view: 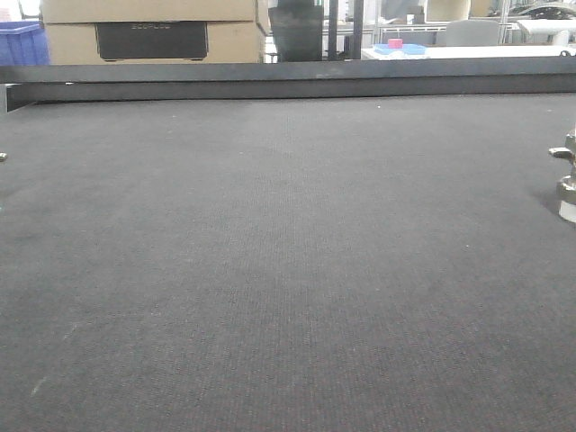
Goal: Place valve from conveyor to right shelf box
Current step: 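Lower both grippers over the two white-capped silver valves on the conveyor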
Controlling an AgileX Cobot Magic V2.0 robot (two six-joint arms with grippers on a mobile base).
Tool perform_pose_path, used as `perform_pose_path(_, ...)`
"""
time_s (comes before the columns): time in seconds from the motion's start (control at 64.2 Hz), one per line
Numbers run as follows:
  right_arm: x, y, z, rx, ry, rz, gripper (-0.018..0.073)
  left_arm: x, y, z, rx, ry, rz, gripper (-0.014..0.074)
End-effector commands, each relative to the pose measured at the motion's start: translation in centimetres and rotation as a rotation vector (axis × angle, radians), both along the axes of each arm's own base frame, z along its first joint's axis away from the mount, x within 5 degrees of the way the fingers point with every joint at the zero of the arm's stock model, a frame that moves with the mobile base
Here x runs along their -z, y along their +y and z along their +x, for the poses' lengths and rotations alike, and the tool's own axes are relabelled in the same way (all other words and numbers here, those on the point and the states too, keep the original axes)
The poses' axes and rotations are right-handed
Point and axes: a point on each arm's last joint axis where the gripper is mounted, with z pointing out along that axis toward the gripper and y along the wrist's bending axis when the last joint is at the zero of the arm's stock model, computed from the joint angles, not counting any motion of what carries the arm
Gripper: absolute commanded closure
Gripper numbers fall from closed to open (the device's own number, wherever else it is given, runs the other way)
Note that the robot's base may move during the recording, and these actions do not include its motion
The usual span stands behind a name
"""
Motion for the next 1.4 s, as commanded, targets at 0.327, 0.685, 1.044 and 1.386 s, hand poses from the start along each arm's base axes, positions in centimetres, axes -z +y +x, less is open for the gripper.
perform_pose_path(0.327,-1.4,-0.1,5.8,0.01,0.216,-0.015,0.0013,-2.5,-0.2,3.6,0.063,0.159,-0.021,-0.0004)
perform_pose_path(0.685,-6.3,0.3,15.2,-0.046,0.757,-0.036,0.0062,-4.4,-0.9,5.4,0.133,0.275,-0.051,-0.0004)
perform_pose_path(1.044,-4.2,0.4,24.4,-0.073,1.1,-0.04,-0.0006,-4.1,-0.9,5.6,0.138,0.314,-0.051,-0.0004)
perform_pose_path(1.386,3.2,0.3,29.7,-0.082,1.369,-0.06,-0.0006,-3.8,-0.9,5.5,0.139,0.343,-0.051,-0.0004)
